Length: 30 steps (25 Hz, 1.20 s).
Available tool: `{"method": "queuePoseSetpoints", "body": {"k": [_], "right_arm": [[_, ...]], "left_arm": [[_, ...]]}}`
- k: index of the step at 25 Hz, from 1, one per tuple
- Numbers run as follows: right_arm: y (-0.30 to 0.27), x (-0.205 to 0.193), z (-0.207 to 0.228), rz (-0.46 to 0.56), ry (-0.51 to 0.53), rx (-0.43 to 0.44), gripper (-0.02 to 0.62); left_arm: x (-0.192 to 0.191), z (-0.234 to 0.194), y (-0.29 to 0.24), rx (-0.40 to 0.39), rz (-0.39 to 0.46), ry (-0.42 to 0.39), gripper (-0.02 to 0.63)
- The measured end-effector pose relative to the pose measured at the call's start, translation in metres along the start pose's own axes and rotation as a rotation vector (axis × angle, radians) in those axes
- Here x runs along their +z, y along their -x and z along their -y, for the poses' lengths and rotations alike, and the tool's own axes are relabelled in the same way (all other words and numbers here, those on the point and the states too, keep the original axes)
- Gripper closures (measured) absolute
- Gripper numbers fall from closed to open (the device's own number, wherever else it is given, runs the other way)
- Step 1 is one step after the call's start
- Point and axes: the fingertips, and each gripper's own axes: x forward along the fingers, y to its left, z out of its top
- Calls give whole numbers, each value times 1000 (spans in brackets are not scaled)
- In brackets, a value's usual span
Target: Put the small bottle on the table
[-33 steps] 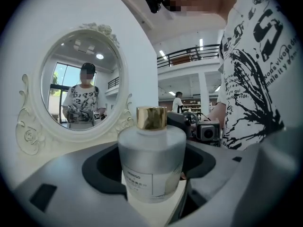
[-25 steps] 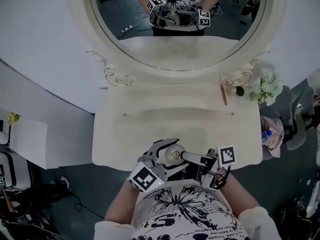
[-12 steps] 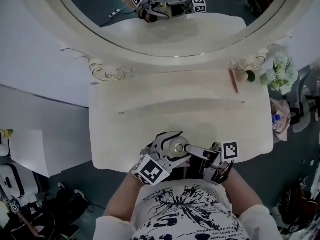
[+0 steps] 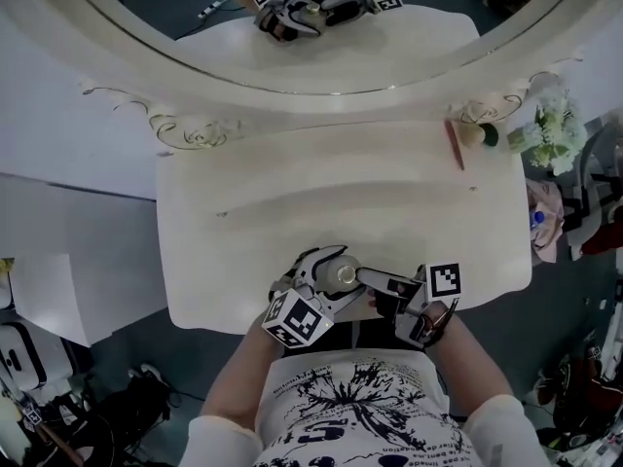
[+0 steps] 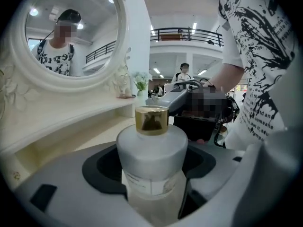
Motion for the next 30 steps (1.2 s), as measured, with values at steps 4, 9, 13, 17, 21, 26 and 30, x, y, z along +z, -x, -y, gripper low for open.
{"method": "queuePoseSetpoints", "body": {"k": [4,9,13,17,21,26,30], "right_arm": [[3,3,9,17,-27,-22,345],[3,7,16,45,-59,-46,371],[3,6,23,57,-56,-88,420],[1,7,22,61,-19,-100,420],[-2,0,22,55,-10,-146,419],[-5,-1,21,51,38,-175,419],[2,-4,24,71,27,-253,434]], "left_arm": [[-10,-1,-9,-7,-35,-13,256],[-17,-4,-14,-5,-48,2,256],[-20,-3,-16,-3,-43,-14,256],[-21,-4,-14,-13,-32,-8,256],[-27,0,-12,-45,-64,-24,256],[-30,-1,-11,-19,-88,-15,256],[-21,-2,-4,7,-66,7,256]]}}
